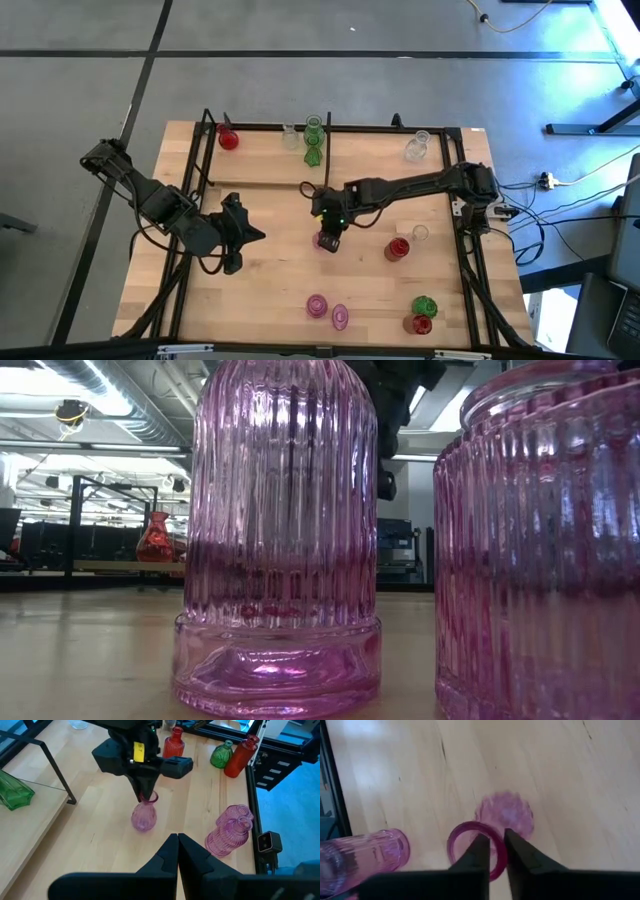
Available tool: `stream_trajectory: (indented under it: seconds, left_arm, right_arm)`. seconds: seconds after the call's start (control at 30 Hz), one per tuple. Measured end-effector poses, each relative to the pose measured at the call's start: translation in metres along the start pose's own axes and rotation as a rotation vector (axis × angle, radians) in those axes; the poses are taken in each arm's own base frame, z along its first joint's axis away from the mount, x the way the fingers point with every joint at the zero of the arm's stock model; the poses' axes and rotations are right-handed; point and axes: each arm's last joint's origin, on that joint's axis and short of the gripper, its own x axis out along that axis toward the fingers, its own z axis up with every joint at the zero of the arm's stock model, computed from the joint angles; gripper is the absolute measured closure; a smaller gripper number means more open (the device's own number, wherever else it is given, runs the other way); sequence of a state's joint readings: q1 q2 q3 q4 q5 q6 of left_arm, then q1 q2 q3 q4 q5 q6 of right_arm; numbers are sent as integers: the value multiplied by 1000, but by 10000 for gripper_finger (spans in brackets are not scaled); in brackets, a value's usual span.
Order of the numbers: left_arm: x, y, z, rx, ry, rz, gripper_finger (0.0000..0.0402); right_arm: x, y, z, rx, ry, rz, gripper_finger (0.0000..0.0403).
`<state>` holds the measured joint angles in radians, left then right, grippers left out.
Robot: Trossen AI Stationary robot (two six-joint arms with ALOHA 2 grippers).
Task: Sort vases onto shelf
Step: Put the top purple vase on the shelf
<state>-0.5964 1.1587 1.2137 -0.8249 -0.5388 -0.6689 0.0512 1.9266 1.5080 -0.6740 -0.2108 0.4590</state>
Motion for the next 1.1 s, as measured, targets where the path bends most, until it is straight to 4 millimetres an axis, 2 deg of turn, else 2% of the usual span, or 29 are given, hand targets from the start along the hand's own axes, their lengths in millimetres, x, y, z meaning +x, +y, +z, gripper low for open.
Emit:
stream_trajectory:
  seconds: [0.17,0.3,0.47,0.7,0.83,0.93,1.1]
  left_arm:
    - [0,0,0,0,0,0,401]
    - [0,0,0,3,3,4,401]
    - [-1,3,-1,12,1,31,401]
    - [-5,10,-4,43,0,106,401]
    - [-5,13,-7,158,24,148,401]
    - [-3,17,-6,227,28,186,401]
    - [2,26,2,304,19,243,397]
  right_arm:
    - [-1,-4,2,19,15,36,387]
    - [-10,1,7,5,22,45,396]
    - [-38,11,28,-38,-50,55,399]
    - [-94,16,62,-71,-210,68,400]
    - [-121,14,75,-77,-283,92,401]
    - [-131,15,80,-82,-312,120,401]
    - [-132,17,80,-87,-307,134,401]
